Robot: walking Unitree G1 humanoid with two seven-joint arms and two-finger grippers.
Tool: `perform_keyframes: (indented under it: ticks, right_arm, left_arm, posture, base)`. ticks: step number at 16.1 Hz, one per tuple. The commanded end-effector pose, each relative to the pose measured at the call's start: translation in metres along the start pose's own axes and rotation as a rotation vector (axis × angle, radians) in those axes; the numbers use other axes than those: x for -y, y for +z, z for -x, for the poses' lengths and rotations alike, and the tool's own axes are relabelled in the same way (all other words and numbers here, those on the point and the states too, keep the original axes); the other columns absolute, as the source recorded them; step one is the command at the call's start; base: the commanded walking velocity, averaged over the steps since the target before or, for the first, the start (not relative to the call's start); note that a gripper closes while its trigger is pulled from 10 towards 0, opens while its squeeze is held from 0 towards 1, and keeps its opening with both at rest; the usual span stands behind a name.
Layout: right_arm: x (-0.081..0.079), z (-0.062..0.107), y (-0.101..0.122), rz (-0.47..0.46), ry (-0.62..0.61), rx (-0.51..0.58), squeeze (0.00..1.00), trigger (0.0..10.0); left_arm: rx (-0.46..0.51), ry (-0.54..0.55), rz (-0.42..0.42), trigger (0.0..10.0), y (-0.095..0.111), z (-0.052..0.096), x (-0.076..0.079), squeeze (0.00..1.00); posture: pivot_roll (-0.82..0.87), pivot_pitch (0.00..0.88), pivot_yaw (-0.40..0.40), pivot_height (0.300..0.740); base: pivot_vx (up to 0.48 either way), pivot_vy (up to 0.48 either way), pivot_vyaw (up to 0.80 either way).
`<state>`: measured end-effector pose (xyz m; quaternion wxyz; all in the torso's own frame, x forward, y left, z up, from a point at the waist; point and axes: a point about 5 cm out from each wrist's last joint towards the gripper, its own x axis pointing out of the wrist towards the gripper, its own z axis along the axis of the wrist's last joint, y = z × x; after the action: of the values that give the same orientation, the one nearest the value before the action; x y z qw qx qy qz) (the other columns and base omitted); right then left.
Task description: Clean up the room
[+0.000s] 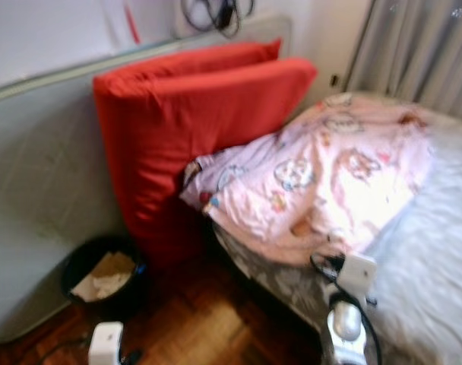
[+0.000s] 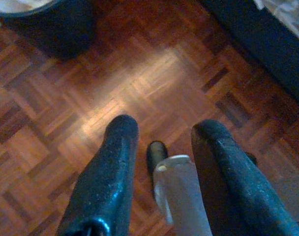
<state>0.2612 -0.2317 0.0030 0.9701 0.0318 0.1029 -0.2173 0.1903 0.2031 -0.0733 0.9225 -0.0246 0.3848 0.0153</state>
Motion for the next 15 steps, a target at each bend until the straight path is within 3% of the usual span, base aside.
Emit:
perform_keyframes:
  ticks: [1,5,14,15]
  right_arm:
    - [-0.001,-0.003,0.004,0.003,-0.002,0.003,0.0,10.0]
    - [0.003,0.003,-0.014,0.036,-0.005,-0.115,0.0,10.0]
    - [0.007,0.002,-0.014,0.023,-0.021,-0.119,0.03,10.0]
    - [0.007,0.002,-0.013,0.018,-0.024,-0.114,0.88,10.0]
  left_arm:
    - [-0.025,-0.002,-0.004,10.0,-0.005,0.001,0.002,0.0]
    - [-0.025,-0.005,-0.003,10.0,-0.006,0.001,0.002,0.0]
    - [-0.033,-0.005,-0.005,10.0,-0.007,0.001,0.002,0.0]
    - [-0.034,-0.005,-0.006,10.0,-0.007,0.001,0.002,0.0]
  posture:
    - [0.03,0.0,0.006,0.74]
    - [0.04,0.0,0.006,0.74]
    - [0.04,0.0,0.009,0.74]
    - [0.04,0.0,0.009,0.74]
  base:
    - [0.0,0.0,0.0]
    - [0.0,0.0,0.0]
    - [0.0,0.0,0.0]
    - [0.0,0.0,0.0]
